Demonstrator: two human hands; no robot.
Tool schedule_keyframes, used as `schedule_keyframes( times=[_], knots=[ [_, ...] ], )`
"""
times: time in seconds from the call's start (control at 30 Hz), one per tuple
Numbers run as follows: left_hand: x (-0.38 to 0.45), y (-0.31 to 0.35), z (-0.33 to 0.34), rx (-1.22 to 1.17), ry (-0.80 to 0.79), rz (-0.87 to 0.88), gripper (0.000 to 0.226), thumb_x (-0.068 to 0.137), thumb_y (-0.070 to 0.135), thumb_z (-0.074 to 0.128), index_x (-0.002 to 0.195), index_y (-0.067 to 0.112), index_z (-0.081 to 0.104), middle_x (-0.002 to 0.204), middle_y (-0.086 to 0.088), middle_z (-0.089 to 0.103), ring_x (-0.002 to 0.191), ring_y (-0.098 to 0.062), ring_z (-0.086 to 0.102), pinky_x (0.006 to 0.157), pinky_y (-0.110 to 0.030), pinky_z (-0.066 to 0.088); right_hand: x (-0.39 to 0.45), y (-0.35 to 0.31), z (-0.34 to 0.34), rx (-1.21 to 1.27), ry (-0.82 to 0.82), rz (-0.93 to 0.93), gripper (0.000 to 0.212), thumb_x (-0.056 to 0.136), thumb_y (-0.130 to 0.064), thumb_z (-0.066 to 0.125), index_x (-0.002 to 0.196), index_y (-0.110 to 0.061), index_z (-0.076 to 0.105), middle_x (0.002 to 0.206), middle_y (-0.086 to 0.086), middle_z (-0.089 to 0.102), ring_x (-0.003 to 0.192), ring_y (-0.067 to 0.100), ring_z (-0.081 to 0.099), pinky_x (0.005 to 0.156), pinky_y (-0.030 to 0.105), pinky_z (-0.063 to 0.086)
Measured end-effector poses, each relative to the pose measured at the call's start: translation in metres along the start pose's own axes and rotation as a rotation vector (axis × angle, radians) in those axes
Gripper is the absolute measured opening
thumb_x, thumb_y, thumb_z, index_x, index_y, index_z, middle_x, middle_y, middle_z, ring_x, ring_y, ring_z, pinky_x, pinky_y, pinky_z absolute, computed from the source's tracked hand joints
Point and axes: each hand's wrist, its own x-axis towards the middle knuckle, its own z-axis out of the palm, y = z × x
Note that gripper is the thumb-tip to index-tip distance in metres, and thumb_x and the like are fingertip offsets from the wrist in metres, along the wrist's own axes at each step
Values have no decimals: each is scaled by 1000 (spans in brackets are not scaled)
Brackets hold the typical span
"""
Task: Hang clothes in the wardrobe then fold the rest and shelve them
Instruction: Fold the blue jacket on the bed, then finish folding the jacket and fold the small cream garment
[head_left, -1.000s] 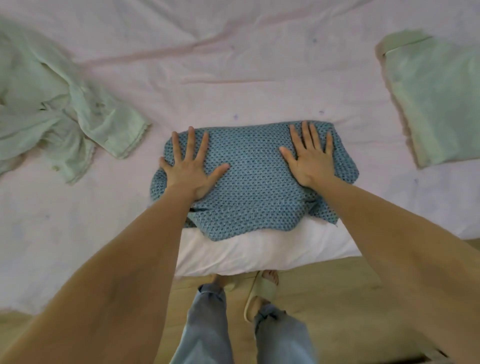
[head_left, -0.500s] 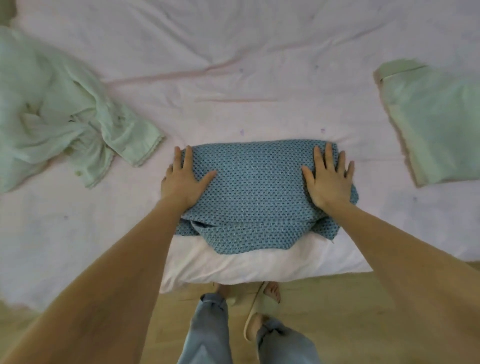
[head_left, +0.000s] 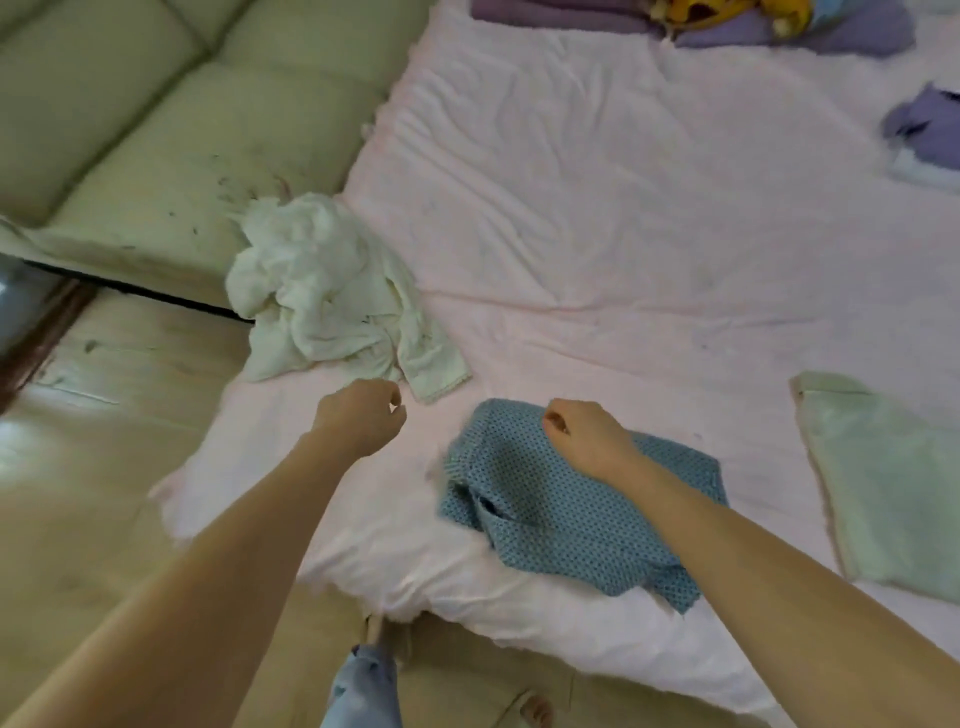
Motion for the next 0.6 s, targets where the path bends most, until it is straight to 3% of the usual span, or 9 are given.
schedule_keyframes(
  times=[0.2, 0.3, 0.4, 0.5, 0.6],
  knots=[
    [34, -63, -43, -81, 61, -21, 41, 97, 33, 47, 134, 17, 50, 134, -4, 51, 123, -25, 48, 97, -39, 44, 73, -84, -6, 60, 6, 41, 24, 97, -21, 42, 97, -6, 60, 96, 11, 65, 86, 27, 59, 72, 35, 46],
    [65, -101, -51, -162, 76, -57, 48, 95, 29, 51, 141, 15, 42, 140, -7, 43, 127, -27, 42, 97, -40, 43, 124, -113, 6, 60, -43, 107, 25, 97, -23, 44, 112, -9, 58, 109, 8, 63, 95, 25, 57, 77, 34, 45],
    [102, -143, -54, -209, 49, -77, 56, 94, 27, 54, 145, 13, 36, 147, -9, 36, 133, -28, 36, 104, -40, 39, 181, -140, 30, 53, -100, 164, 42, 95, -29, 51, 132, -9, 44, 128, 9, 51, 112, 27, 52, 86, 35, 44],
    [140, -176, -45, -165, 10, -30, 58, 94, 27, 55, 146, 15, 33, 152, -10, 27, 140, -28, 24, 110, -40, 32, 236, -155, 62, -1, -83, 242, 62, 88, -40, 61, 135, -10, 35, 134, 12, 43, 121, 31, 45, 93, 41, 42],
    [174, -192, -31, -103, -12, 18, 69, 93, 32, 58, 150, 20, 22, 158, -11, 12, 147, -30, 6, 116, -42, 23, 279, -157, 86, -44, -68, 304, 89, 83, -47, 66, 147, -11, 17, 152, 16, 24, 141, 33, 22, 111, 45, 26]
  ],
)
